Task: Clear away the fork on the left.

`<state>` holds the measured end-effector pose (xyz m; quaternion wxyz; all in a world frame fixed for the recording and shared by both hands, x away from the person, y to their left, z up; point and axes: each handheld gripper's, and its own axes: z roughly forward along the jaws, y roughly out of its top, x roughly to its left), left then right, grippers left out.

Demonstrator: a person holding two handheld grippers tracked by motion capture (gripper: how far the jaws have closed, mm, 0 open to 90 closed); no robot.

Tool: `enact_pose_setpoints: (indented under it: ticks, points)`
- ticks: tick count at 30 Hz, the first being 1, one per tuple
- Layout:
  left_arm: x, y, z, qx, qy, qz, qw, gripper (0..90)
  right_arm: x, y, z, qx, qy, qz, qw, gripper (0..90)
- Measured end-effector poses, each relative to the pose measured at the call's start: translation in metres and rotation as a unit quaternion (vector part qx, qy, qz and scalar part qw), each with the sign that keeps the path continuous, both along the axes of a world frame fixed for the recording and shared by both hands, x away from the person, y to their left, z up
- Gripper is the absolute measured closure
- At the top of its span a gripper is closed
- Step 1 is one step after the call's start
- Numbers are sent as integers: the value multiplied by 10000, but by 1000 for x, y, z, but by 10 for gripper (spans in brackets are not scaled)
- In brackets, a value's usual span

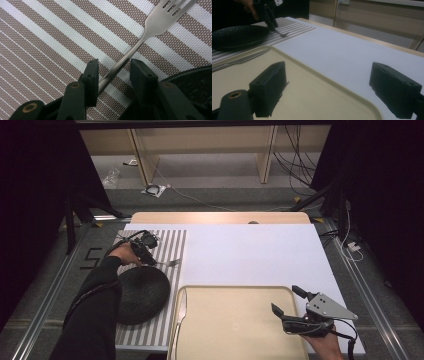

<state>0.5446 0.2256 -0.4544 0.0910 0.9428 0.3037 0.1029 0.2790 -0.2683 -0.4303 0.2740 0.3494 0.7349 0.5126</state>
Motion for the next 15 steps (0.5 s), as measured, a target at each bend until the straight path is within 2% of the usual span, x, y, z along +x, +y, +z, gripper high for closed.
enact_pose_setpoints:
  ticks: [5,15]
  points:
    - [1,2,-3,100,65,-33,9999,613,0,0,0,-16,4,-1,10000,151]
    - [2,0,-6,116,46,-76,9999,622,0,0,0,9,-21,10,10000,152]
